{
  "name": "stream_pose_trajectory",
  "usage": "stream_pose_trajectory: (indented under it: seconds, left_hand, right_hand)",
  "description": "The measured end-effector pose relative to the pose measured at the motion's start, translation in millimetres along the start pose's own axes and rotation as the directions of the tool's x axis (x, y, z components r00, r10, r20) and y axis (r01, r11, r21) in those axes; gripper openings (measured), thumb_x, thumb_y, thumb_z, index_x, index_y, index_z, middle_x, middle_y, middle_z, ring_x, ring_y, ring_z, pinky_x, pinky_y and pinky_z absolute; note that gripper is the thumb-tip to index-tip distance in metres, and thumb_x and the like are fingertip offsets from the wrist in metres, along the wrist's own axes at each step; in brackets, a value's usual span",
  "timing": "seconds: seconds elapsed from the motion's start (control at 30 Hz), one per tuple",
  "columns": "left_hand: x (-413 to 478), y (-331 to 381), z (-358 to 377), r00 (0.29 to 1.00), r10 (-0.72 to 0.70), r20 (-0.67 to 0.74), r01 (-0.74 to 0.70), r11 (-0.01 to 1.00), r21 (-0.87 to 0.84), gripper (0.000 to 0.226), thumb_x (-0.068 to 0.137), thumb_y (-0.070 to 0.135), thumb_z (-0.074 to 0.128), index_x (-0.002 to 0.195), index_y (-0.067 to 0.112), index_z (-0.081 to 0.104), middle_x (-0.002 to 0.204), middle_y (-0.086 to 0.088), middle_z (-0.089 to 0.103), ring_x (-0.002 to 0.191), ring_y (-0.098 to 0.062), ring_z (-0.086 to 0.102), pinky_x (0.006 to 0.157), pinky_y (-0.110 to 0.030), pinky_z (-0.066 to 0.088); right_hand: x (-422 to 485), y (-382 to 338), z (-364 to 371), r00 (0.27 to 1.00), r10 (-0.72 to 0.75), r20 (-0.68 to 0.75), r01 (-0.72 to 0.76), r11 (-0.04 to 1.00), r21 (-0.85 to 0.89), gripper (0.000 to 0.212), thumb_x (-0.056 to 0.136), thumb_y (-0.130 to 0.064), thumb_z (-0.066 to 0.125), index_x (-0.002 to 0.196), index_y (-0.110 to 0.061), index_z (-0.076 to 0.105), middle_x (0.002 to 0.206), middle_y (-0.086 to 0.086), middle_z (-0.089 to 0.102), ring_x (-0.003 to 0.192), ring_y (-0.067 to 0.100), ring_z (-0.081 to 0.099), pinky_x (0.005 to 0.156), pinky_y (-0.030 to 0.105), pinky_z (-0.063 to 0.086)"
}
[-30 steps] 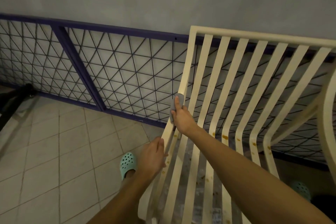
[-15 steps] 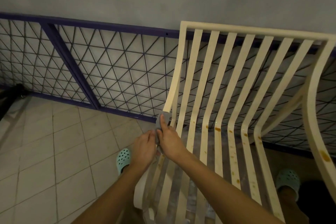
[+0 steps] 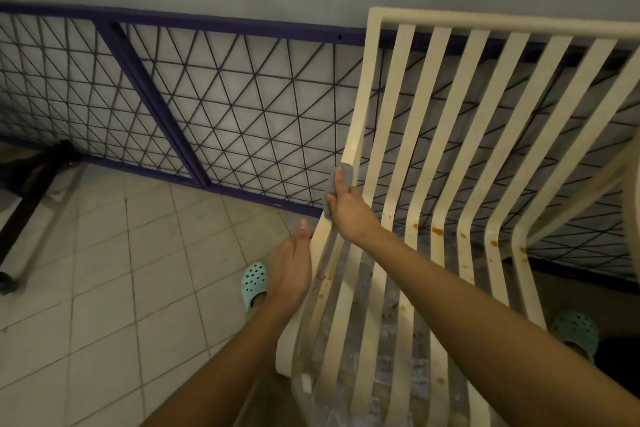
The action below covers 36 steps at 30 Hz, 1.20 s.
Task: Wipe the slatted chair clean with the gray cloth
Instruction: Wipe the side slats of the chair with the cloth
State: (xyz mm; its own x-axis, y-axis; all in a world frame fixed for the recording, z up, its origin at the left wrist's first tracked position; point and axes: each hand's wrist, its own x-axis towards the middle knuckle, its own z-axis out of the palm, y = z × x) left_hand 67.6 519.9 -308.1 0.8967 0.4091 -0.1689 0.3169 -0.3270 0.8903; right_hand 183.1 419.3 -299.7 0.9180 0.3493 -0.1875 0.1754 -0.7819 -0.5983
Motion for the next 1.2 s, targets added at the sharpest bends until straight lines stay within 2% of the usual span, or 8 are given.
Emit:
stream_pose_trajectory:
  seconds: [0.13, 0.3, 0.4, 0.53, 0.63, 0.83, 1.07, 1.2]
  left_hand:
    - [-5.0, 5.3, -1.6, 1.000, 0.020, 0.004, -0.020, 1.000, 0.000, 0.059, 0.081, 0.081, 0.010, 0.073, 0.059, 0.064, 0.067, 0.000, 0.071, 0.068, -0.019, 0.070, 0.078, -0.046, 0.054]
    - [-1.8, 5.7, 0.6, 1.000, 0.025, 0.003, -0.025, 0.998, -0.050, 0.066, 0.093, 0.067, 0.016, 0.087, 0.032, 0.071, 0.068, -0.003, 0.071, 0.068, -0.015, 0.069, 0.064, -0.025, 0.053]
    - [-1.4, -1.0, 2.7, 0.999, 0.022, -0.030, -0.022, 1.000, -0.009, 0.074, 0.092, 0.070, 0.014, 0.101, 0.024, 0.071, 0.091, 0.005, 0.069, 0.088, -0.013, 0.063, 0.084, -0.034, 0.048]
    - [-2.4, 3.9, 2.0, 0.997, 0.017, -0.072, -0.015, 0.999, 0.037, 0.072, 0.093, 0.066, 0.016, 0.072, 0.019, 0.065, 0.072, -0.003, 0.068, 0.072, -0.018, 0.066, 0.074, -0.044, 0.054]
    - [-4.7, 5.2, 1.6, 0.997, 0.003, -0.077, -0.005, 1.000, -0.020, 0.064, 0.099, 0.056, 0.024, 0.077, 0.014, 0.067, 0.072, -0.007, 0.069, 0.073, -0.020, 0.067, 0.074, -0.044, 0.055]
    - [-3.8, 1.2, 2.6, 0.995, -0.027, -0.099, 0.016, 0.995, -0.103, 0.060, 0.097, 0.060, 0.029, 0.085, 0.017, 0.070, 0.080, -0.004, 0.070, 0.079, -0.018, 0.068, 0.081, -0.049, 0.055]
    - [-7.0, 4.3, -0.6, 0.990, 0.109, -0.091, -0.112, 0.994, -0.022, 0.060, 0.100, 0.054, 0.023, 0.084, 0.017, 0.068, 0.080, -0.002, 0.070, 0.079, -0.014, 0.066, 0.073, -0.038, 0.054]
    - [-6.0, 4.0, -1.0, 0.984, 0.153, -0.096, -0.154, 0.988, -0.003, 0.073, 0.095, 0.063, 0.016, 0.098, 0.017, 0.072, 0.091, -0.001, 0.072, 0.088, -0.012, 0.065, 0.082, -0.038, 0.052]
  right_hand:
    - [5.0, -5.4, -5.8, 0.999, 0.043, -0.005, -0.043, 0.999, 0.000, 0.063, 0.107, -0.036, 0.024, 0.154, -0.026, -0.017, 0.151, 0.029, 0.024, 0.112, 0.041, 0.054, 0.093, 0.041, 0.046]
    - [-19.2, -9.0, 7.5, 0.999, 0.039, 0.010, -0.039, 0.999, 0.027, 0.063, 0.107, -0.034, 0.023, 0.154, -0.023, -0.018, 0.144, 0.032, 0.032, 0.102, 0.040, 0.058, 0.084, 0.040, 0.047]
    - [-47.9, -10.9, 19.1, 0.998, -0.016, 0.053, 0.016, 1.000, 0.006, 0.068, 0.106, -0.030, 0.033, 0.155, -0.021, -0.014, 0.138, 0.029, 0.038, 0.099, 0.039, 0.058, 0.085, 0.042, 0.050]
    - [-85.0, -17.0, 33.0, 0.997, -0.031, 0.076, 0.024, 0.995, 0.092, 0.065, 0.106, -0.038, 0.027, 0.154, -0.029, -0.017, 0.136, 0.021, 0.041, 0.105, 0.036, 0.057, 0.088, 0.043, 0.049]
    - [-105.3, -20.5, 44.2, 0.994, -0.063, 0.094, 0.058, 0.997, 0.058, 0.067, 0.106, -0.033, 0.029, 0.153, -0.029, -0.019, 0.134, 0.022, 0.042, 0.099, 0.035, 0.059, 0.085, 0.048, 0.052]
    - [-120.5, -16.4, 52.4, 0.981, -0.134, 0.138, 0.141, 0.989, -0.039, 0.085, 0.103, -0.024, 0.044, 0.150, -0.028, -0.027, 0.131, 0.020, 0.043, 0.094, 0.032, 0.059, 0.078, 0.041, 0.052]
    - [-80.6, -9.0, 34.3, 0.994, -0.073, 0.082, 0.075, 0.997, -0.013, 0.058, 0.105, -0.044, 0.018, 0.155, -0.030, -0.010, 0.131, 0.021, 0.045, 0.100, 0.035, 0.057, 0.086, 0.048, 0.050]
    - [-45.5, -1.8, 17.7, 0.996, -0.046, 0.073, 0.051, 0.996, -0.078, 0.059, 0.105, -0.044, 0.016, 0.155, -0.027, -0.010, 0.134, 0.025, 0.045, 0.105, 0.036, 0.056, 0.089, 0.046, 0.048]
